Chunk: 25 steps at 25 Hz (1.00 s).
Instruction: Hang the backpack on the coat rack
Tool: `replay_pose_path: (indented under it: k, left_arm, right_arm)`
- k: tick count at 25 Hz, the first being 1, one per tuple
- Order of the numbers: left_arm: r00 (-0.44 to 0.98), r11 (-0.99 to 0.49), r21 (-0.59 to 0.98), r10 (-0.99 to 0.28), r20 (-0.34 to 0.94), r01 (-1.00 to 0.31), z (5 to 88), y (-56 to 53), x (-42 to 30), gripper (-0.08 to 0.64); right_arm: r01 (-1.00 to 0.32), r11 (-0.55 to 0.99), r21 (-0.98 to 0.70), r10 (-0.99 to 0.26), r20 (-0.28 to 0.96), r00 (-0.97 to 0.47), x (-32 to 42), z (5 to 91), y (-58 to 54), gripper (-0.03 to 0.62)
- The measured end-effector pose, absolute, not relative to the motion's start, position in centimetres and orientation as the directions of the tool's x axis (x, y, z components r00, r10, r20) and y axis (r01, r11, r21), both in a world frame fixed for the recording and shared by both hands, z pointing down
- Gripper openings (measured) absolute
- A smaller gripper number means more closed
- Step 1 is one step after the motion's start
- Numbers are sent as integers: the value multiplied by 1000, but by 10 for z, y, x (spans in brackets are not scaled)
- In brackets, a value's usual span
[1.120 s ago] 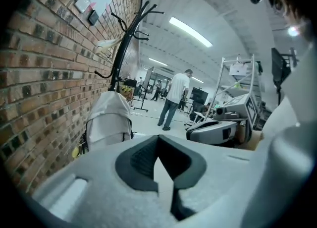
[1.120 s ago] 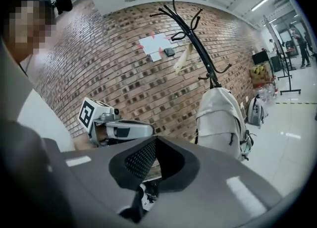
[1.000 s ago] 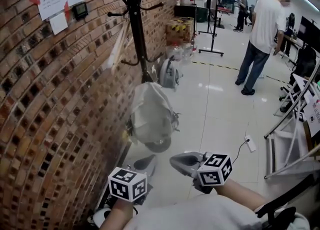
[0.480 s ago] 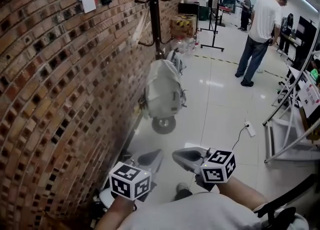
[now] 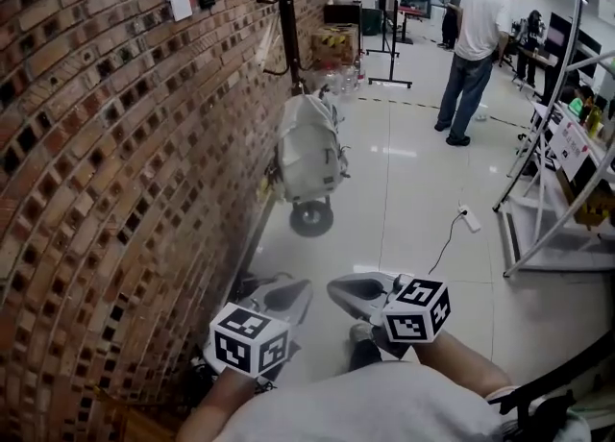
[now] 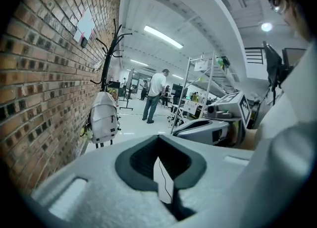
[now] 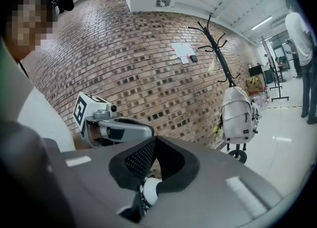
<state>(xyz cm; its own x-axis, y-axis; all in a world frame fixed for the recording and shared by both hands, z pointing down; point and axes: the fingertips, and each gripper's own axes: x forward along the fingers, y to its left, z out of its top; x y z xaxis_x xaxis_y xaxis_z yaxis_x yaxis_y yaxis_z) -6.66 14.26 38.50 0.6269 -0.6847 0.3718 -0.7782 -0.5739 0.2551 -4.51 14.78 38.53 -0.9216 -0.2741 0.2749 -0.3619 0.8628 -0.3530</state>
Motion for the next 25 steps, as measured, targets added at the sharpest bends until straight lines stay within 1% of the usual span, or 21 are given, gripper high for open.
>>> replay_pose_path:
  k: [11, 25]
  left_arm:
    - [645, -599, 248, -663, 379, -761, 388, 182, -63, 0]
    - [642, -590, 259, -663, 385, -765, 395, 184, -64, 0]
  right_arm:
    - [-392, 857, -335, -309, 275, -910, -42, 384, 185, 0]
    - [-395, 854, -340, -305, 288, -908, -41, 391, 187, 0]
